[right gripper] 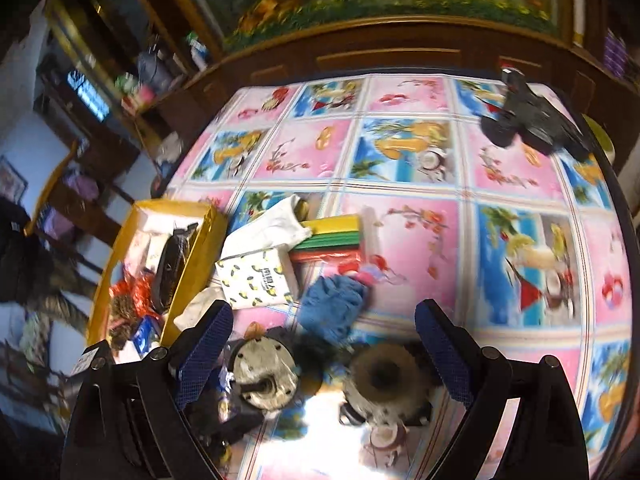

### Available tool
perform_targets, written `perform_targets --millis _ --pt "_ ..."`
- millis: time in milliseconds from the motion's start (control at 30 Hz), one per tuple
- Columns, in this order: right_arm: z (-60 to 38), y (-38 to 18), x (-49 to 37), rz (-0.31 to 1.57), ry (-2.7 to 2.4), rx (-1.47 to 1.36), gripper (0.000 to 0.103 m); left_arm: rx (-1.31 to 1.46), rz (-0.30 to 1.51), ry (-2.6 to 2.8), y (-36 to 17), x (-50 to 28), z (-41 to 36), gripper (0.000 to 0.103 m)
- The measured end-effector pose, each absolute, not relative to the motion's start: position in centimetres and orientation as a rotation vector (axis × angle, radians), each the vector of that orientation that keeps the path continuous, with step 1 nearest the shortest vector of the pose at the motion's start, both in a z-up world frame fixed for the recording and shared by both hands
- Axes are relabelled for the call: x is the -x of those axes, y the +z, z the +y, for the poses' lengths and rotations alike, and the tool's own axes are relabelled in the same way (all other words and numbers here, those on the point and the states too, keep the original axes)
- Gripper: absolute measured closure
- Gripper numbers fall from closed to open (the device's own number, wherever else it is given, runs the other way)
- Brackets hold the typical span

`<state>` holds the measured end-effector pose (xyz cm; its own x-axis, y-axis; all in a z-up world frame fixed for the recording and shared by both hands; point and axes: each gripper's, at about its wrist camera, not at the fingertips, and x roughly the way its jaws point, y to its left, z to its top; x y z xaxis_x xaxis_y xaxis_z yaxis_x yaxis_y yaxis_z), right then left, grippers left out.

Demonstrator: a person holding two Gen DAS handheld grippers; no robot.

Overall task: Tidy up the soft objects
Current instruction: 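Grasp the blue Vinda tissue bag with the left tool while the right tool grasps the lemon-print tissue pack, then carry the Vinda bag and lemon-print pack into the box and open both tools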

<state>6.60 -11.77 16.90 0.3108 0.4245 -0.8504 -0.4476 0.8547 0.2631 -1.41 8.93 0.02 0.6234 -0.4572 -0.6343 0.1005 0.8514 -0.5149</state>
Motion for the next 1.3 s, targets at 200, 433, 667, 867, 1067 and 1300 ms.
perform_targets --millis 200,433,667,867,1067,1300 --pt "-3.2 15.2 -8.4 1.239 0.606 0.229 0.01 0.502 0.852 -0.372 -0.4 1.2 9.1 0.054" --pt "2.6 11.1 -11.3 1.4 0.488 0.276 0.01 0.587 0.847 -0.387 -0.7 1.2 9.9 0.049" --pt "4.6 8.3 -10.9 1.435 0.511 0.319 0.033 0.615 0.837 -0.401 -0.8 1.3 10.3 0.045" --pt "2.7 11.2 -8.4 1.325 0.53 0.304 0.035 0.601 0.83 -0.406 -0.7 1.7 10.5 0.061" --pt "-0.8 15.8 -5.1 1.232 0.558 0.23 0.035 0.551 0.804 -0.367 0.1 2.5 10.7 0.062" --pt "-5.3 19.9 0.1 1.172 0.585 0.167 0.035 0.494 0.741 -0.367 3.7 7.1 10.4 0.062"
